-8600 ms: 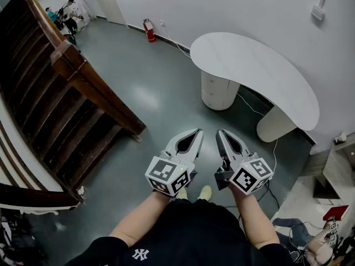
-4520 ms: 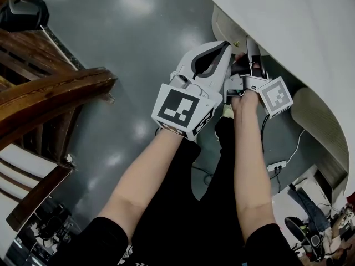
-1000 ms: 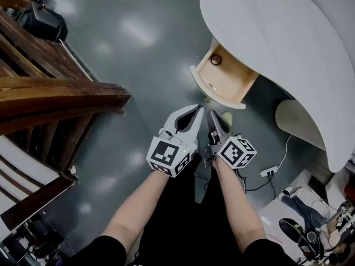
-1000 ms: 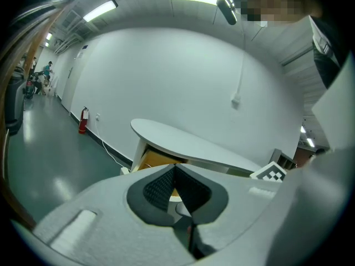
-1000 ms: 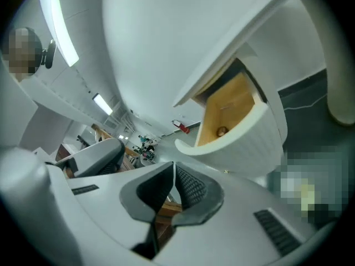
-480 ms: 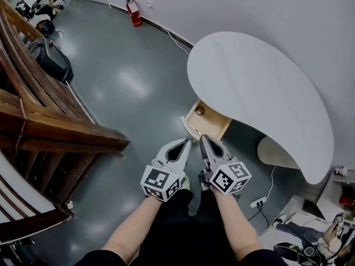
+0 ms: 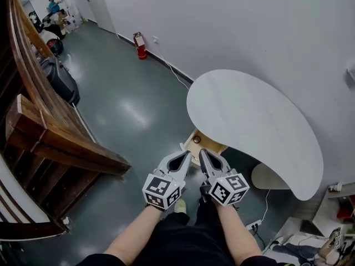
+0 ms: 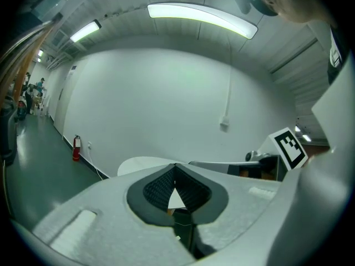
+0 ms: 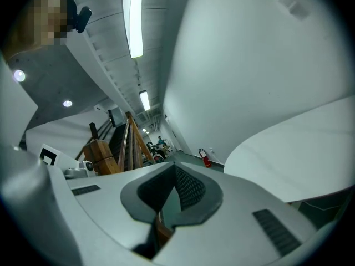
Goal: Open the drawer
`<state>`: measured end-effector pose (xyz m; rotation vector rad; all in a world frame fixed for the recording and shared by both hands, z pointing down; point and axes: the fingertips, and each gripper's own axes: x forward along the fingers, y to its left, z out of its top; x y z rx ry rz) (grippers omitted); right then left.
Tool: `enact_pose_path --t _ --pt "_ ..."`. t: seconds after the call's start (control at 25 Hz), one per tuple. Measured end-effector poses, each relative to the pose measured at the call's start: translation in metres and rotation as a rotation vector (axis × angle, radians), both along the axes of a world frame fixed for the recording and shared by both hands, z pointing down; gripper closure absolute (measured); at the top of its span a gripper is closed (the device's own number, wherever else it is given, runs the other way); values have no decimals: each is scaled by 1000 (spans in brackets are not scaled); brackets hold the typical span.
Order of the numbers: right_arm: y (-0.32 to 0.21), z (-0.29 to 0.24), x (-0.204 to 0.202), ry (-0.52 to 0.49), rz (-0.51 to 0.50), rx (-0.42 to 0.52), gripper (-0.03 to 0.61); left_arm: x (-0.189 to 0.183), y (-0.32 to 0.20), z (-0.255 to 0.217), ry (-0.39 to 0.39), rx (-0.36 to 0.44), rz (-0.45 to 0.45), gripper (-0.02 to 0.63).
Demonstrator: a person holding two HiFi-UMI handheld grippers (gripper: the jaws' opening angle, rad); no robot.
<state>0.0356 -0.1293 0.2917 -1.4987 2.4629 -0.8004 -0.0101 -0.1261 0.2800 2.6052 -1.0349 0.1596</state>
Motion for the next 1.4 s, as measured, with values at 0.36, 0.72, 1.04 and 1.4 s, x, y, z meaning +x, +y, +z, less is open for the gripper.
enact_pose_path --t 0.36,0.72,1.04,1.4 --pt "-2 -52 12 22 -8 75 561 15 1 -54 24 75 7 606" --pt "-4 -80 21 41 -9 114 563 26 0 -82 36 107 26 606" --pt "-9 -94 19 52 -9 132 563 33 -5 -95 41 128 47 606" --pt "-11 -97 16 56 -8 137 563 32 -9 -96 32 138 45 606"
